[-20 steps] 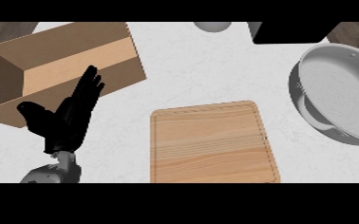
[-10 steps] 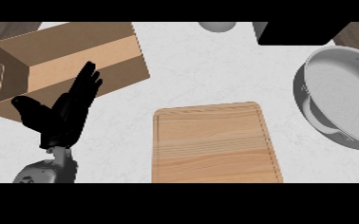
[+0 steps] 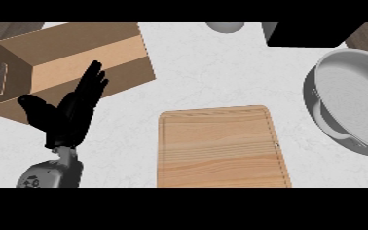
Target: Pick the cupcake from the cutting board and place it in the pot
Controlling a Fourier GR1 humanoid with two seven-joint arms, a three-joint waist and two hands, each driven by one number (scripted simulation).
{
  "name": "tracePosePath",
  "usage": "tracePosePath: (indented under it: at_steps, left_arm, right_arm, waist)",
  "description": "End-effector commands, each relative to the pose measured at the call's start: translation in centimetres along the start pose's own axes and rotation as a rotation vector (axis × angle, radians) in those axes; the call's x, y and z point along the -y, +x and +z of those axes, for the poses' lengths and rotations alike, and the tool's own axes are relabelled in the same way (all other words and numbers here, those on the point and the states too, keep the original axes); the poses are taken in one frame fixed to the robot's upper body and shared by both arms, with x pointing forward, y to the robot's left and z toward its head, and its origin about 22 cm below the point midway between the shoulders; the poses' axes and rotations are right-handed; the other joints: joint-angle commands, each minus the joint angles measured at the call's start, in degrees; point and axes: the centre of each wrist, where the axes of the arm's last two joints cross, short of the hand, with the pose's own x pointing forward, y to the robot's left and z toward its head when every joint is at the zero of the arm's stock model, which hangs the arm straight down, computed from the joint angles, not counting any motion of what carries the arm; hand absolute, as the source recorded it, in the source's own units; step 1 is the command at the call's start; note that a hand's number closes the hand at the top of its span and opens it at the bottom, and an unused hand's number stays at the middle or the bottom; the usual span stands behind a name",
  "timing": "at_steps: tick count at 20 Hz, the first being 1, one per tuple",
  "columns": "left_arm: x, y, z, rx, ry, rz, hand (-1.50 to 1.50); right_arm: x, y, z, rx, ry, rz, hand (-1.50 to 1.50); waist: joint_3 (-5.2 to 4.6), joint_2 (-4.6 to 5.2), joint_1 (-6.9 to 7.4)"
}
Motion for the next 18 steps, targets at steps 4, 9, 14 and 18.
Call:
tracePosePath:
  at_steps: [4,9,14,18]
  left_arm:
    - [0.9,0.0,0.4,-0.002,-0.018,0.018,0.00]
    - [-0.2,-0.8,0.3,-0.006,-0.003,-0.008,0.00]
    - [-0.2,0.4,0.1,-0.016,-0.014,0.014,0.00]
    - [0.6,-0.5,0.2,0.010,0.007,-0.006,0.00]
  right_arm:
    - [-5.5,-0.4,-3.6,0.003,0.079,0.042,1.50]
    - [-10.1,-3.2,-3.1,-0.136,0.191,-0.117,1.50]
    - [-13.1,-1.7,-5.3,-0.189,0.304,-0.220,-1.50]
    - [-12.9,-3.7,-5.2,-0.179,0.237,-0.434,-1.50]
  waist:
    - [0.04,0.04,0.19]
    - [0.05,0.13,0.24]
    - [0.02,-0.08,-0.09]
    - [0.06,-0.03,-0.11]
